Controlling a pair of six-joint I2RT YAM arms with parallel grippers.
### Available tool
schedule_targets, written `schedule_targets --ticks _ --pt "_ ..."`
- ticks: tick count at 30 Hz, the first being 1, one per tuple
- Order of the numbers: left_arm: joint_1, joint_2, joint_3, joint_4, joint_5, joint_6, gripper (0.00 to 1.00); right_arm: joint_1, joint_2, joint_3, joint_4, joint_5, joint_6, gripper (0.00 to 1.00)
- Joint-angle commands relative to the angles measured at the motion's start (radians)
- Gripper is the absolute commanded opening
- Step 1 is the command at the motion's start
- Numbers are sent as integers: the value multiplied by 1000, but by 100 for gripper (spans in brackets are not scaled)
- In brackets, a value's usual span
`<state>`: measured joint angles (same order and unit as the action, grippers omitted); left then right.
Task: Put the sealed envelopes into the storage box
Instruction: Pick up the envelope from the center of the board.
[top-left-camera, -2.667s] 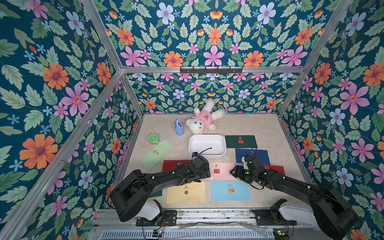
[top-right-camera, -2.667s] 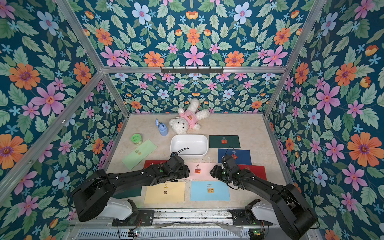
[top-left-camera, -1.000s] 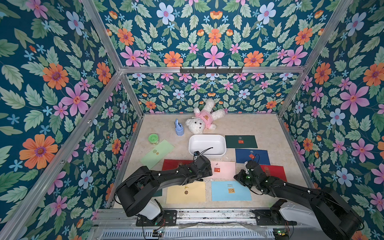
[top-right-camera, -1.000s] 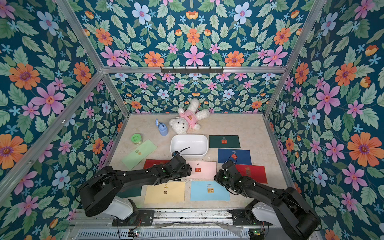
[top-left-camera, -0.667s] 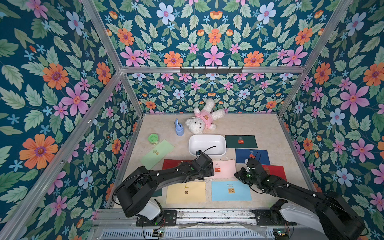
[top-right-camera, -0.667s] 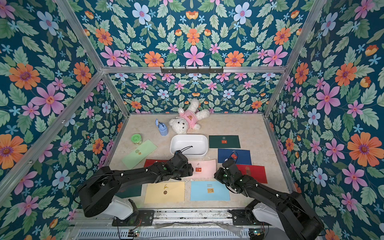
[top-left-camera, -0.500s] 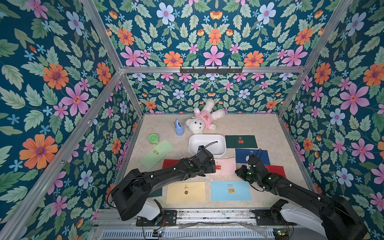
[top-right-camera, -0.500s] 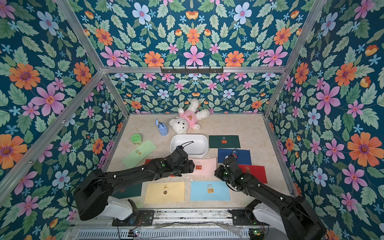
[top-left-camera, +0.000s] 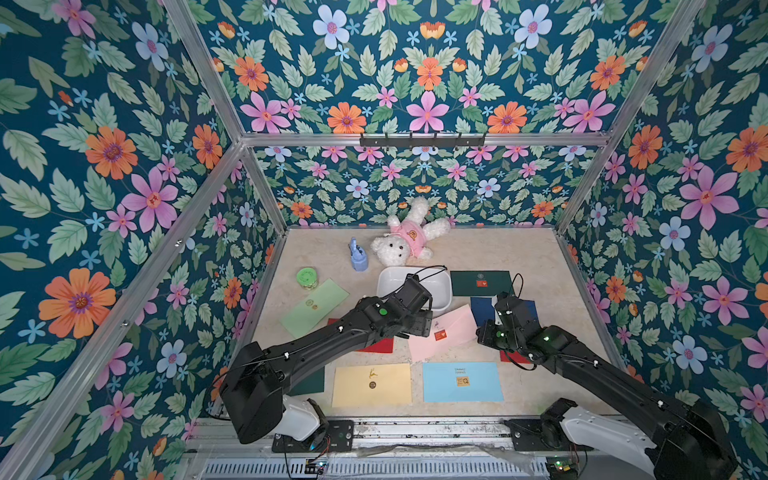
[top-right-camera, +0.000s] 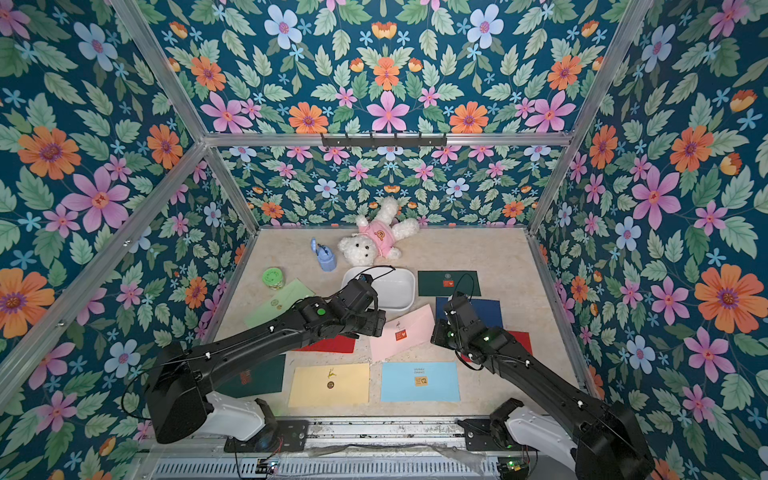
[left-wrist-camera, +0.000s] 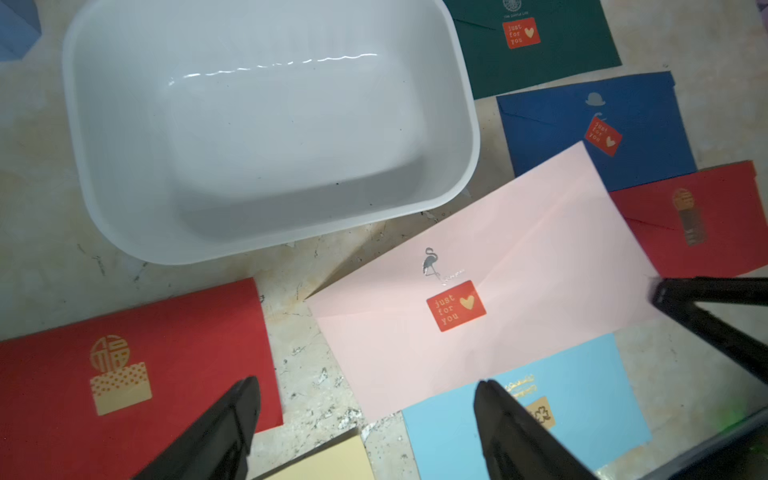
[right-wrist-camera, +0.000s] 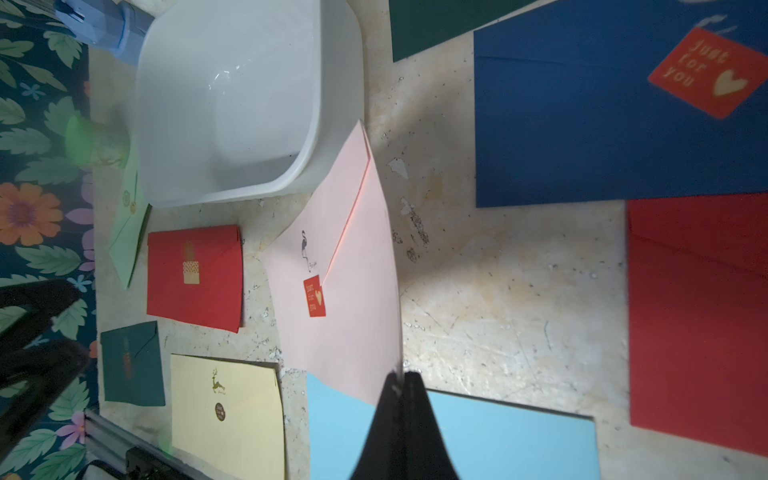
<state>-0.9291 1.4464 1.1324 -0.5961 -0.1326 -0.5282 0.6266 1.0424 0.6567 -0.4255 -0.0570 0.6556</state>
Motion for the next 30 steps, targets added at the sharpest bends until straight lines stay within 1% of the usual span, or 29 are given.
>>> schedule_targets --ticks 1,5,8,10,13,17,21,27,30 --pt "9 4 15 -31 -13 102 87 1 -12 24 -72 28 -59 0" --pt "19 37 53 21 52 273 85 1 -41 63 -91 38 -120 0" --pt "42 69 88 45 128 415 83 2 -69 91 -90 31 -177 0" --pt "69 81 101 59 193 500 82 1 -92 107 -81 24 -210 0" --pt "128 84 107 84 293 576 81 1 -107 133 -66 -2 -250 0" --pt "197 95 111 112 451 656 81 1 -107 162 -44 -44 -298 0" --pt "211 122 110 123 579 731 81 1 -101 184 -10 -108 -331 0" --pt "256 126 28 244 692 775 84 1 -95 208 36 -147 -335 0" --pt "278 144 15 293 741 784 84 1 -72 212 37 -148 -342 0"
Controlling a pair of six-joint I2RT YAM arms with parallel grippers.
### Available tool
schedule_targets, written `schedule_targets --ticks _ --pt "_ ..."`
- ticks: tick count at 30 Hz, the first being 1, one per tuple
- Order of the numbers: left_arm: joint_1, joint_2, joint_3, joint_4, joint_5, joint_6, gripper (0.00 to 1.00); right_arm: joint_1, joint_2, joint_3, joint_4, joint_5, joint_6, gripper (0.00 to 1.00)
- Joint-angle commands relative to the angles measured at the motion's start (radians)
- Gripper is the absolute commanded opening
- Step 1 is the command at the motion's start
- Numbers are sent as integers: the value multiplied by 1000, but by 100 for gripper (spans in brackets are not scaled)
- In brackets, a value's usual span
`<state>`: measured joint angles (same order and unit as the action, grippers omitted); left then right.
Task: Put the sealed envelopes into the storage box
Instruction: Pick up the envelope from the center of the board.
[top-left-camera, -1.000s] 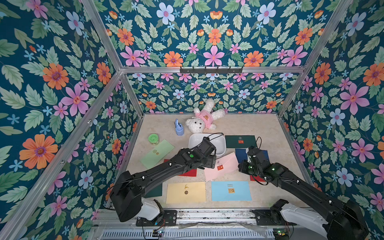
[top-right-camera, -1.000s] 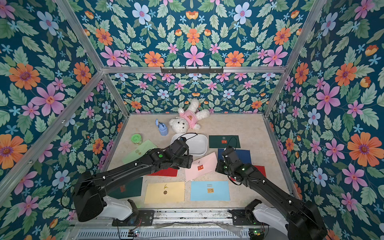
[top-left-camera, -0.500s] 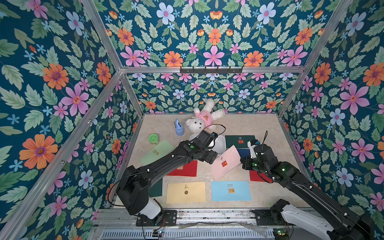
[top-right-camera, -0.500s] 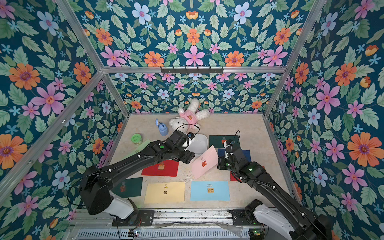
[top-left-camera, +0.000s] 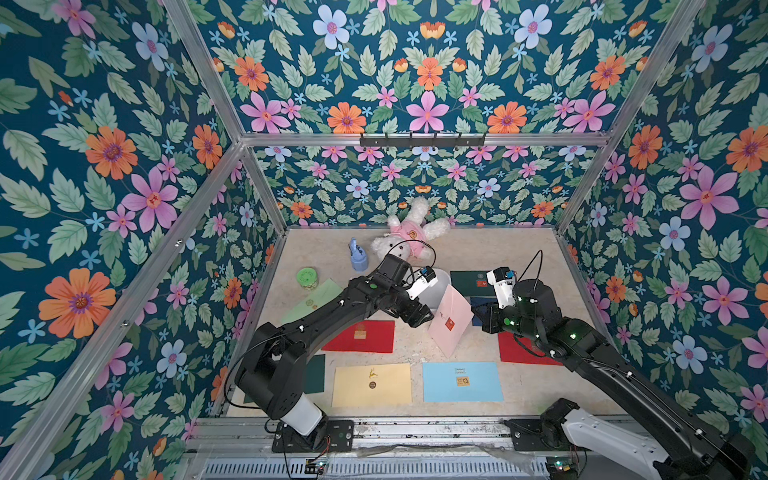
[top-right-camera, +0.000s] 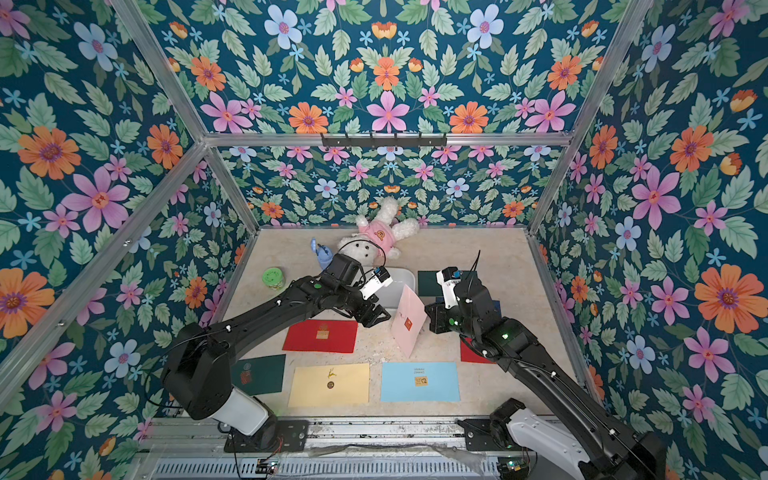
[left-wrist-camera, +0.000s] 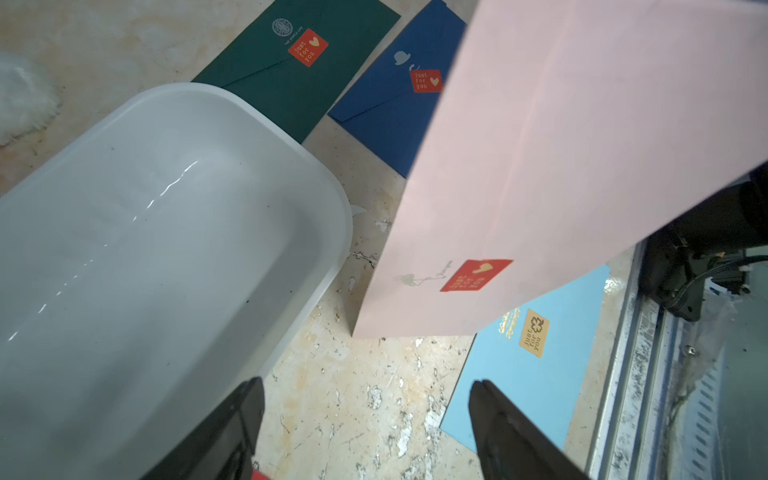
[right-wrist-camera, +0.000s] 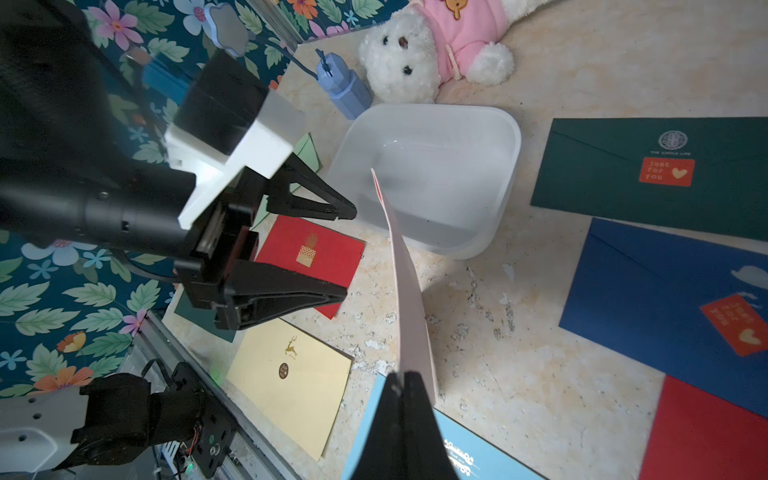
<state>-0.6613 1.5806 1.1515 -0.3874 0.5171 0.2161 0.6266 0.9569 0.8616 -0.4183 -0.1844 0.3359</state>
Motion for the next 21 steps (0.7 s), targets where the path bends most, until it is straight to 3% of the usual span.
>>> schedule_targets --ticks 1,14,21 --pt "12 19 -4 102 98 42 85 1 21 9 31 -22 -24 0" --pt "14 120 -26 297 214 52 84 0 54 12 33 -12 -35 0" --pt "11 115 -63 326 265 43 63 1 80 7 61 0 -44 0"
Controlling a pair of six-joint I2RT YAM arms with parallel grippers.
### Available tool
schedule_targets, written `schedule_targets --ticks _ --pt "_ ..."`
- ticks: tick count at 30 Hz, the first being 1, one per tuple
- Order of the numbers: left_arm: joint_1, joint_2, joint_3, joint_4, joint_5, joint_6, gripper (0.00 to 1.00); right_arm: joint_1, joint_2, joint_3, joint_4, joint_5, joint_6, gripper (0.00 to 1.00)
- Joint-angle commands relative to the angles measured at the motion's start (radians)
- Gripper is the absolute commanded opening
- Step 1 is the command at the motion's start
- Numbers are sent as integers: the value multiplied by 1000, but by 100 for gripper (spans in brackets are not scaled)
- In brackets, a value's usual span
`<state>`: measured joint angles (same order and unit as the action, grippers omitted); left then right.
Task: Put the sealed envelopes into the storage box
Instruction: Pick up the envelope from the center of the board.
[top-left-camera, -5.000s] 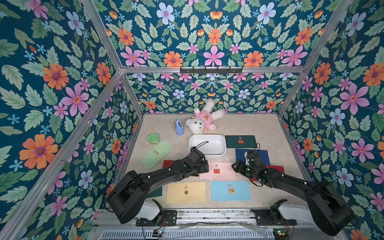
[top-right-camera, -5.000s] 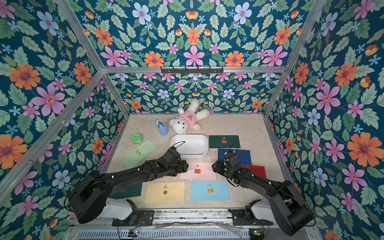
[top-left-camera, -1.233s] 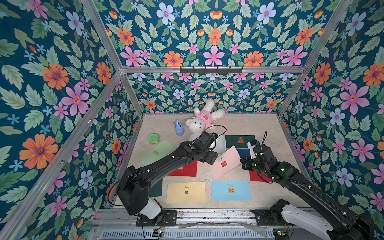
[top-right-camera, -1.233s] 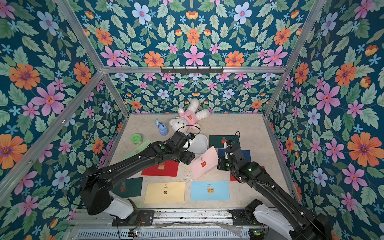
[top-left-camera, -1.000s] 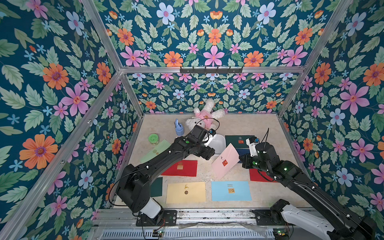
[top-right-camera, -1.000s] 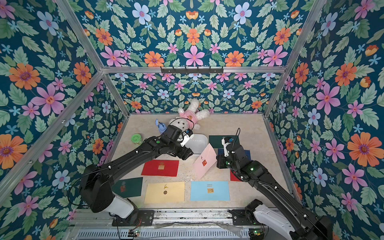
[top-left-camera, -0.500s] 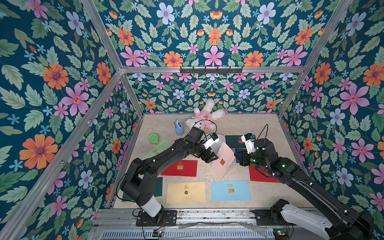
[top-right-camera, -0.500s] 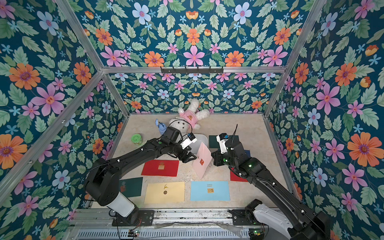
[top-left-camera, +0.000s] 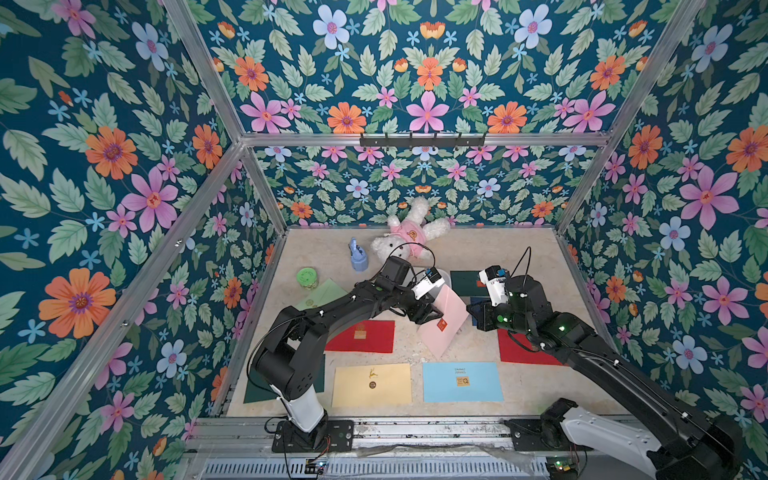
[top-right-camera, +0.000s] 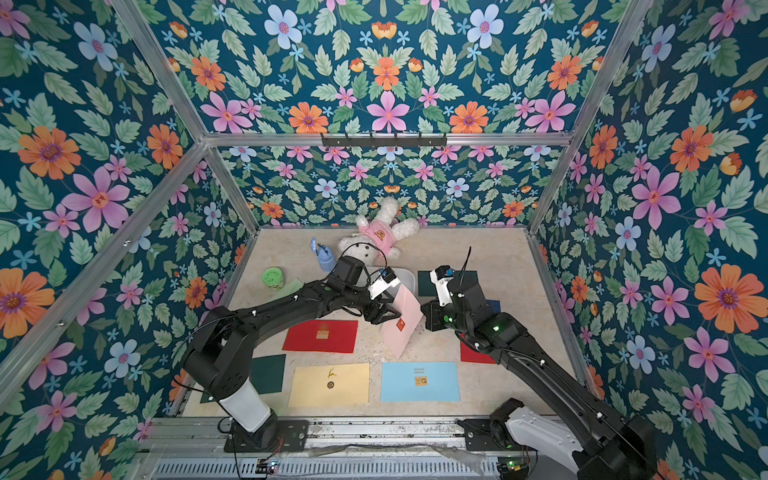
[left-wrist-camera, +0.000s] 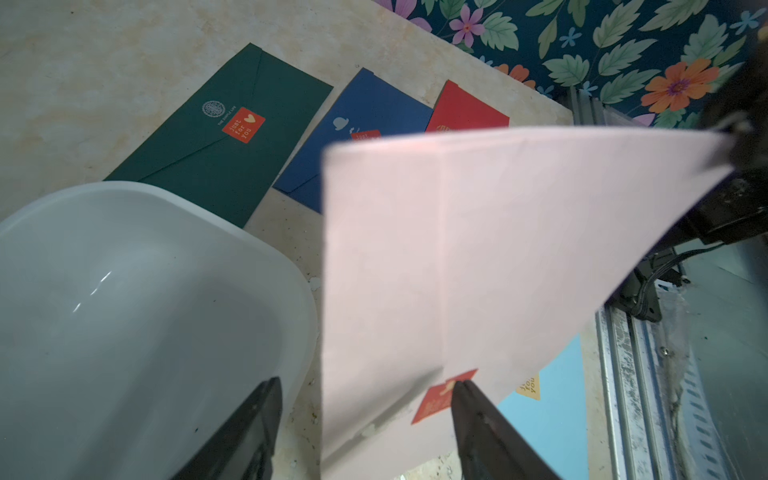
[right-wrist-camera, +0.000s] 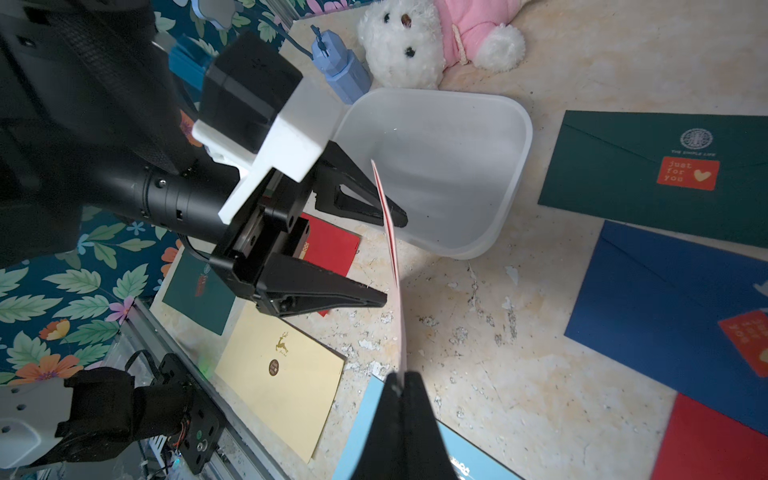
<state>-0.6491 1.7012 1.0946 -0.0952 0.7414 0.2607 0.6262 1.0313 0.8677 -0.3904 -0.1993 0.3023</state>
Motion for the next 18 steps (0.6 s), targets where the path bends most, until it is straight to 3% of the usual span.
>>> schedule_targets --ticks 1,5,13,18 --pt "-1 -7 -10 36 39 -2 61 1 8 0 36 15 -11 0" --pt "-1 -23 -23 37 36 -8 52 1 9 -10 40 20 -15 0" --pt "-1 -44 -10 -2 34 -1 19 -15 9 -22 41 61 -20 0" --pt "-1 -35 25 -72 38 10 8 -56 -9 -24 35 64 -24 0"
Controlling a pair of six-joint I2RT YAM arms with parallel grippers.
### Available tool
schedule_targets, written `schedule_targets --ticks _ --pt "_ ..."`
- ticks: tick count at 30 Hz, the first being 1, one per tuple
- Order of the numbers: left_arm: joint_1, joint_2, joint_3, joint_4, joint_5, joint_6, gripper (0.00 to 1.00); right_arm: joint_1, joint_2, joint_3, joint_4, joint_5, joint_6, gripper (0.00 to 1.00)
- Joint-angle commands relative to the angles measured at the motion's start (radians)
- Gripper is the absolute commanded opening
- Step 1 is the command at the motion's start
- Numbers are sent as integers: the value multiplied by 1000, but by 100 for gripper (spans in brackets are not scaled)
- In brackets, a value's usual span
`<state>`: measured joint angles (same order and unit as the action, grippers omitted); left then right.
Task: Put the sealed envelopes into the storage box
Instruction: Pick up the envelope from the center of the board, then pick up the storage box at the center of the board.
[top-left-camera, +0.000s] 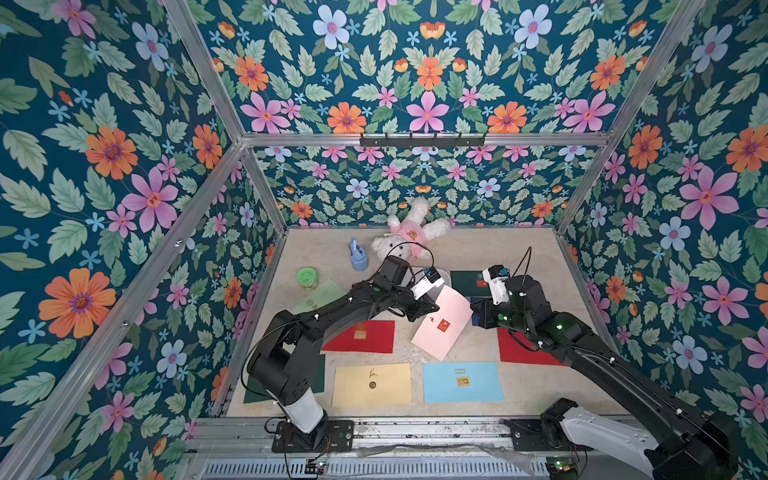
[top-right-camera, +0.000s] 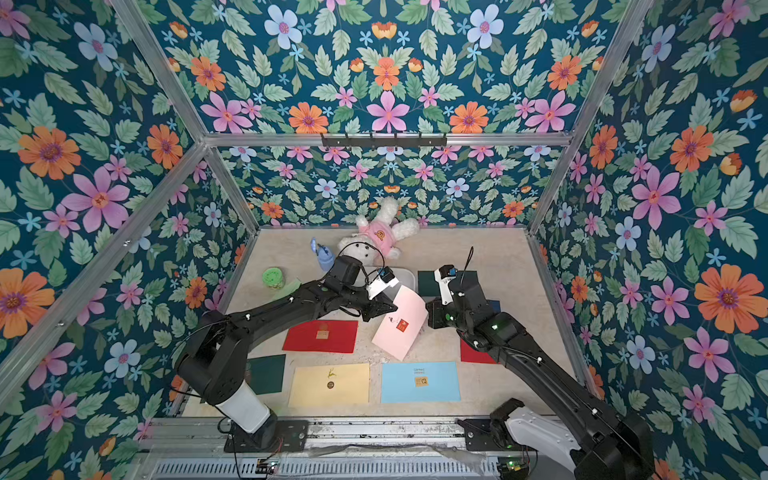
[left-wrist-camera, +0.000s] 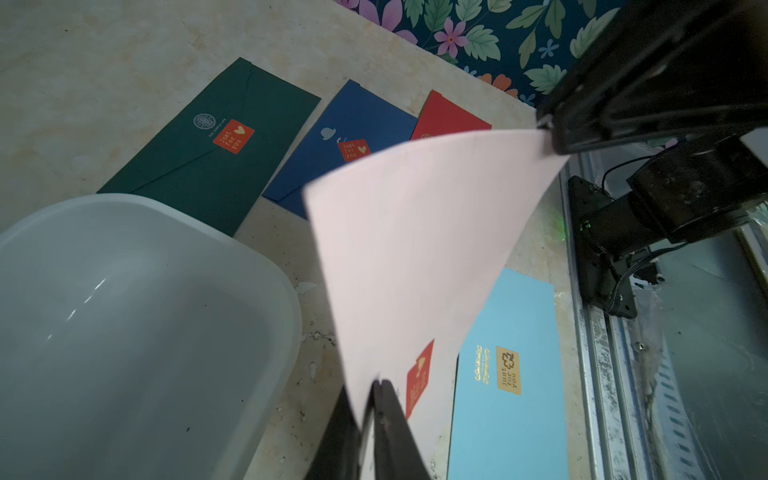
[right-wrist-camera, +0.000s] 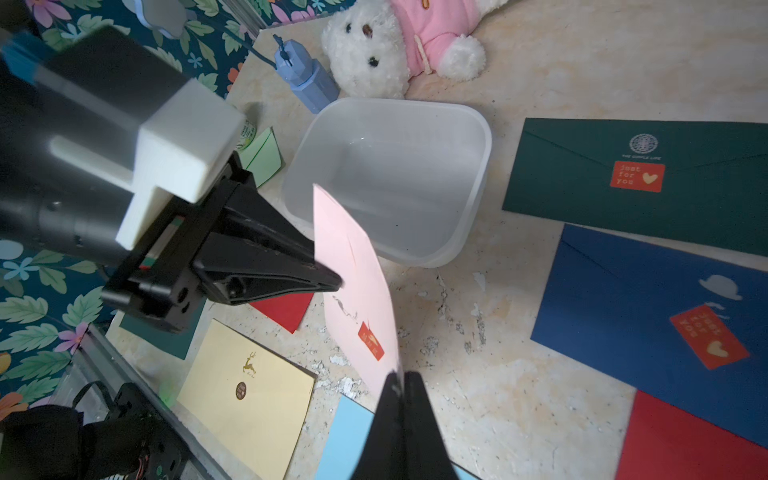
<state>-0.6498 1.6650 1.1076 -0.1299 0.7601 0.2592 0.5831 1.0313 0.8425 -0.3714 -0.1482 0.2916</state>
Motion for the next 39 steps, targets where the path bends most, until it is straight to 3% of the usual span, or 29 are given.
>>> schedule_targets --ticks 1,3,8,13,18,23,31,39 --pt "0 0 20 -51 17 15 6 -24 -15 3 12 16 -15 1" --pt "1 -1 36 -78 16 20 1 -43 -23 6 2 18 -22 9" --pt "2 2 91 -163 -2 23 0 -82 -37 25 -29 58 -38 46" --pt "8 6 183 -316 -100 8 0 -113 -34 39 -51 78 -38 61" --pt "59 -30 287 -438 -364 -116 0 -130 18 25 -14 69 25 62" --pt "118 -83 358 -509 -498 -185 1 -129 149 18 76 -3 82 59" --pt "122 -90 456 -604 -612 -243 0 -129 394 133 164 -58 109 53" --pt "122 -100 483 -630 -599 -261 0 -127 598 242 168 -73 91 51"
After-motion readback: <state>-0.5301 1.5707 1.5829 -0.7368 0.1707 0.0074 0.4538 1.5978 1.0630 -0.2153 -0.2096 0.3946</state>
